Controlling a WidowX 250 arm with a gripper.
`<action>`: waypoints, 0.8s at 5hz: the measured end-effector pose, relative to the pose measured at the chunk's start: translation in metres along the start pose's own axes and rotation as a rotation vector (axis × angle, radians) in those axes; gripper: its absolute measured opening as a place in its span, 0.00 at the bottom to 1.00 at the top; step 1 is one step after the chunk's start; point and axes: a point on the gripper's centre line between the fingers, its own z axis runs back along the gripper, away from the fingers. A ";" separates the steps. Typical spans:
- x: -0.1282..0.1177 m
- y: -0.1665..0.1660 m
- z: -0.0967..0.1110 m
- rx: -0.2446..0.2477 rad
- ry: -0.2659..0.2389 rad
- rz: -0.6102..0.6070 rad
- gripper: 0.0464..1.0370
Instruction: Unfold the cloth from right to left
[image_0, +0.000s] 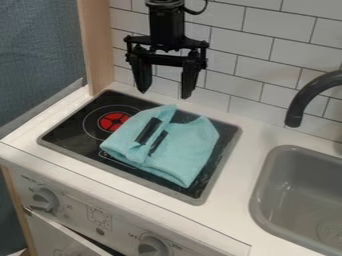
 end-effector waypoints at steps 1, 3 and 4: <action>-0.004 0.000 -0.010 0.000 0.035 0.002 0.96; -0.010 0.008 -0.026 0.033 0.029 -0.004 0.96; -0.010 0.012 -0.037 0.063 0.060 0.017 0.96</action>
